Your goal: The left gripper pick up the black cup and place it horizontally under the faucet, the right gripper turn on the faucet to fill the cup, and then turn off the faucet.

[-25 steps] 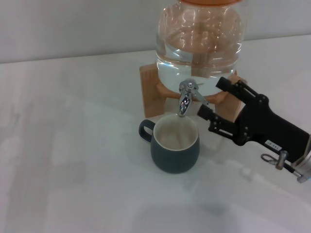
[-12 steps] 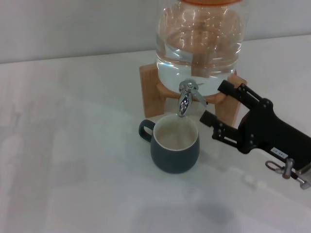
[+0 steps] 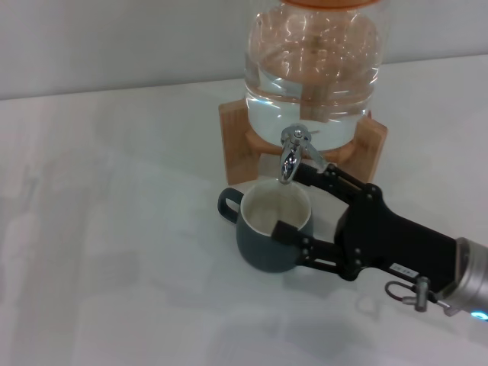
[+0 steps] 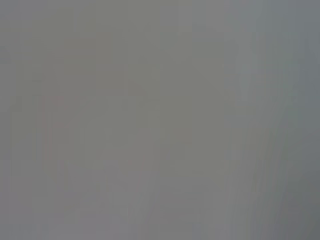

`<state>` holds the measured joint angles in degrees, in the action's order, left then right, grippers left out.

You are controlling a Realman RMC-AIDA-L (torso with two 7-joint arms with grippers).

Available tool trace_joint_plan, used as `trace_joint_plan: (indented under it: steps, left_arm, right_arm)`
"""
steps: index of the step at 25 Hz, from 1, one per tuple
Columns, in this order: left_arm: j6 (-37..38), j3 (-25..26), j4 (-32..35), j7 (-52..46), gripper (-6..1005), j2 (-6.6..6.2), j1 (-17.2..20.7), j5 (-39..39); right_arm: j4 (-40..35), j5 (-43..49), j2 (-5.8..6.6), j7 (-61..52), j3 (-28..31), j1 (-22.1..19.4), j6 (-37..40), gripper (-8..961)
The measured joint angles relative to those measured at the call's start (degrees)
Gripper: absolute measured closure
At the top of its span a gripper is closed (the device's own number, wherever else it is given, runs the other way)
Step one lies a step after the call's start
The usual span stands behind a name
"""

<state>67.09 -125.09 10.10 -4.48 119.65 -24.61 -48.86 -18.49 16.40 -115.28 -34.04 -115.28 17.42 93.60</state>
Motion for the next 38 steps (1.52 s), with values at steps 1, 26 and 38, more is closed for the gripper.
trace_joint_plan:
  steps: [1, 26, 38]
  left_arm:
    - [-0.1, 0.0, 0.0, 0.0, 120, 0.02, 0.0, 0.0]
    - [-0.6, -0.7, 0.0, 0.0, 119, -0.11, 0.0, 0.0]
    - [-0.6, -0.7, 0.0, 0.0, 120, -0.12, 0.1, 0.0]
  right_arm:
    - [-0.5, 0.0, 0.00, -0.1, -0.3, 0.1, -0.7, 85]
    - [-3.0, -0.4, -0.12, -1.5, -1.0, 2.5, -8.4, 85]
    - [-2.8, -0.6, 0.02, -1.5, -0.7, 2.8, -9.4, 85]
